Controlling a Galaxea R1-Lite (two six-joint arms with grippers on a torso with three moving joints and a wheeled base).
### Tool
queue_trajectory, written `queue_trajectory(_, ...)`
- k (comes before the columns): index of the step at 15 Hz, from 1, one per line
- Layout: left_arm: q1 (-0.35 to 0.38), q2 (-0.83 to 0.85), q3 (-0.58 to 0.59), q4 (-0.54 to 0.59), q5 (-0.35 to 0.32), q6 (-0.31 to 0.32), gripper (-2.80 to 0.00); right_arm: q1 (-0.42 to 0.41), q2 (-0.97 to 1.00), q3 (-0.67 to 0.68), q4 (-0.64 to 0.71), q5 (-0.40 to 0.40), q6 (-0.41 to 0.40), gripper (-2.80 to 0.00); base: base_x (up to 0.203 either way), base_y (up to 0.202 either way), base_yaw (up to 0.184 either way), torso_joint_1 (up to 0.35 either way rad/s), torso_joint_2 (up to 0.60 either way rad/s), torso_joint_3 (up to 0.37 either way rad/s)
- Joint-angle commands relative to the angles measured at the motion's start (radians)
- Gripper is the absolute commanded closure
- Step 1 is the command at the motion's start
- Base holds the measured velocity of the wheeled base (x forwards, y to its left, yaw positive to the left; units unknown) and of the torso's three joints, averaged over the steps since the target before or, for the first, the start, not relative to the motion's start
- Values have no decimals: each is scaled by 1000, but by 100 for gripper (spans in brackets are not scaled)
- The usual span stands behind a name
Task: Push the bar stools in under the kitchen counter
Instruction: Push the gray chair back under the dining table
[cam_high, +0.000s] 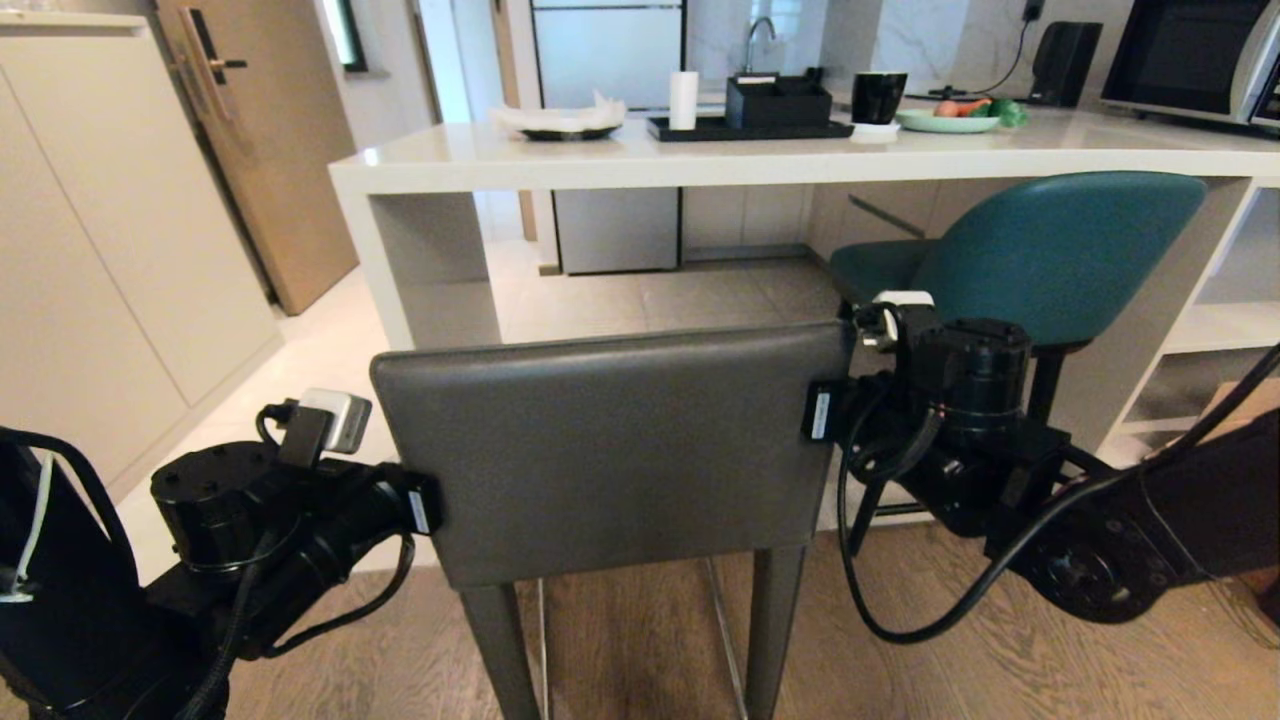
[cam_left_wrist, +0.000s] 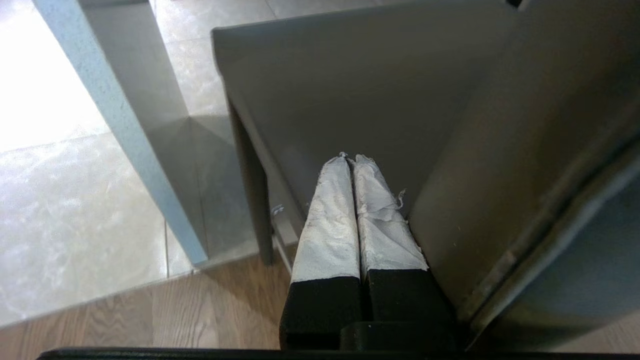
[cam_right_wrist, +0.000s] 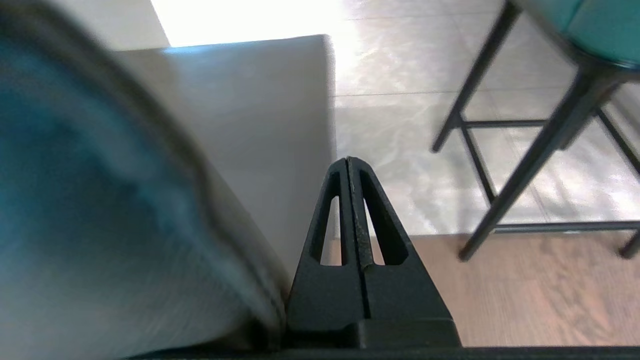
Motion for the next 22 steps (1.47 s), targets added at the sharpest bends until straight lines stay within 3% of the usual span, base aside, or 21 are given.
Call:
queue_trajectory(1,-9,41,-29,-6,5,-1,0,-26,42,-79,28,0,0,0,0,0,0,0,0,0)
queue_trajectory(7,-1,85,-124,-6,12,-1,0,-36,33,-54,41,1,2,0,0,0,0,0,0,0)
queue_trajectory(12,-5,119,-324,118,23,70,0,-44,39,-24,31,9,11,0,0,0,0,0,0,0)
queue_trajectory(16,8,180,-477,213,25,79,0,-44,54,-29,31,19,11,0,0,0,0,0,0,0)
queue_trajectory(22,35,205,-484,175,13,88,0,-79,101,-114,41,28,6,0,0,0,0,0,0,0)
